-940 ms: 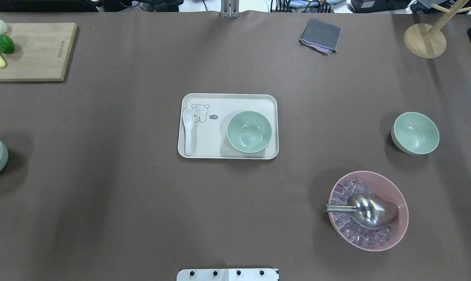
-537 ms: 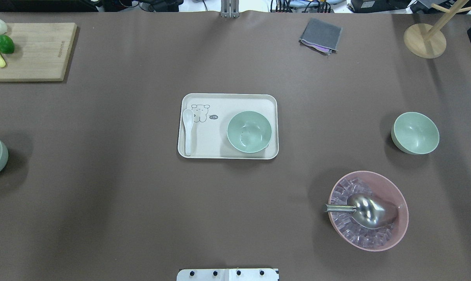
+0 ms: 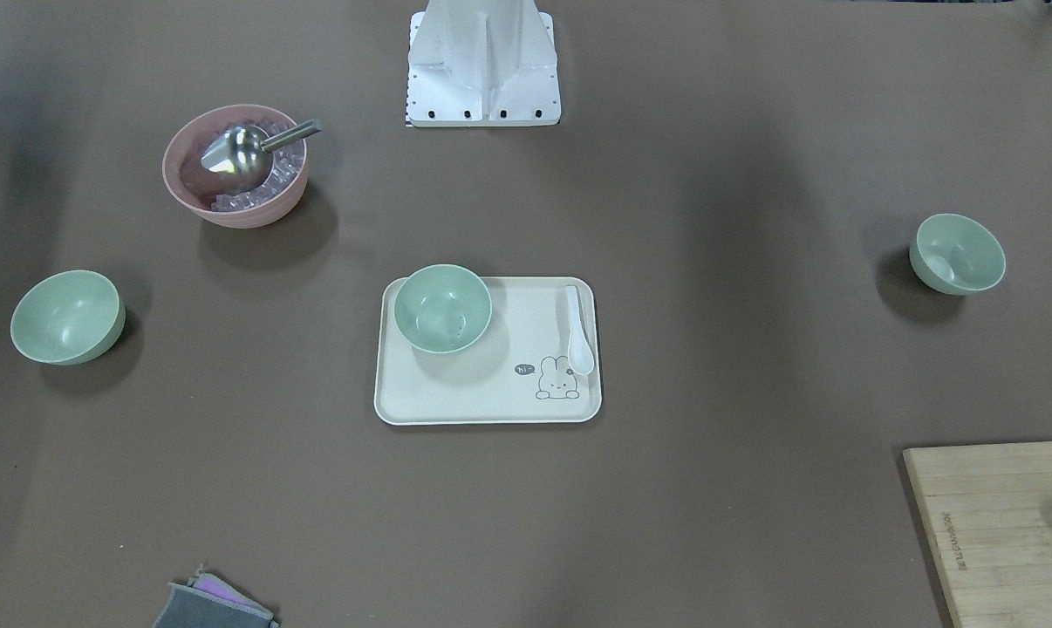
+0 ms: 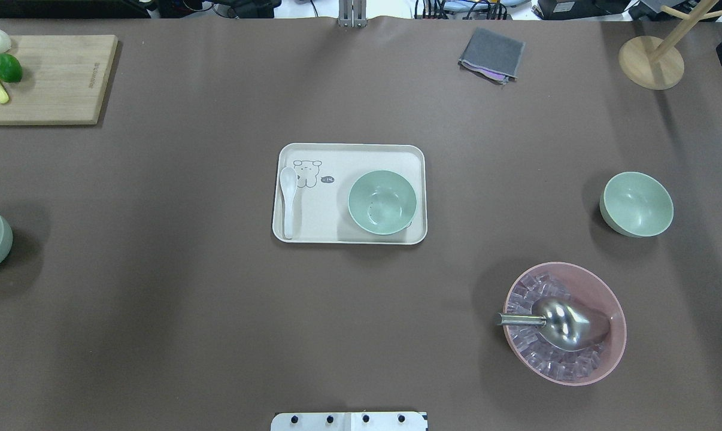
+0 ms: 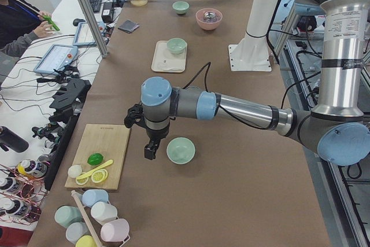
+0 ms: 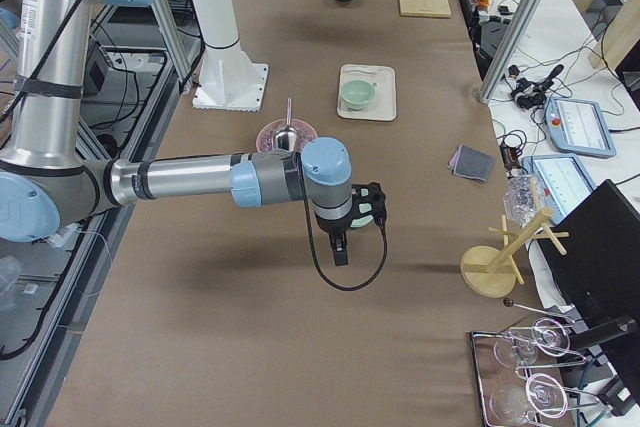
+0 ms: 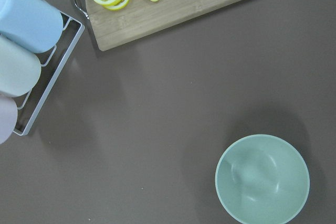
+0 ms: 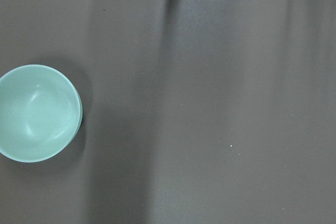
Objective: Stack green bowls together
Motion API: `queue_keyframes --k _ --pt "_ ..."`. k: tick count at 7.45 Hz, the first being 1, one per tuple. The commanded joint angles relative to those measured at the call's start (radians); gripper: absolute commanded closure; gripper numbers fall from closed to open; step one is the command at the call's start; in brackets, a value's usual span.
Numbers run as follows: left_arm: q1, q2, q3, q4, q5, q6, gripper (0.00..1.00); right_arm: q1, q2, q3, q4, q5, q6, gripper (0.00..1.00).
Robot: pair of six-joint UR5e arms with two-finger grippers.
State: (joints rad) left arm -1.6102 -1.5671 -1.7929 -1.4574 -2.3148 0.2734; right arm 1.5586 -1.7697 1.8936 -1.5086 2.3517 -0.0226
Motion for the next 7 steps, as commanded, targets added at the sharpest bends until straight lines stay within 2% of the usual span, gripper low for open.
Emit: queue_keyframes --k 1,2,4,6,7 --pt "0.001 -0.027 0.021 -0.004 -0.003 -0.025 0.02 0.0 0.0 -0.01 0.002 0.001 0.001 0.0" --pt "0.001 -0.022 0.017 -0.014 -0.003 -0.017 0.02 -0.011 0.001 -0.007 0.013 0.003 0.0 0.0" --pt "0.036 -0.008 0.051 -0.081 -0.012 -0.025 0.02 -0.119 0.001 -0.027 0.045 -0.003 0.021 0.0" --pt "0.09 -0.001 0.108 -0.084 -0.012 -0.057 0.02 -0.214 0.029 -0.03 0.048 -0.012 0.212 0.0" --pt "0.104 0.007 0.133 -0.096 -0.012 -0.103 0.02 -0.236 0.029 -0.03 0.047 -0.047 0.226 0.0"
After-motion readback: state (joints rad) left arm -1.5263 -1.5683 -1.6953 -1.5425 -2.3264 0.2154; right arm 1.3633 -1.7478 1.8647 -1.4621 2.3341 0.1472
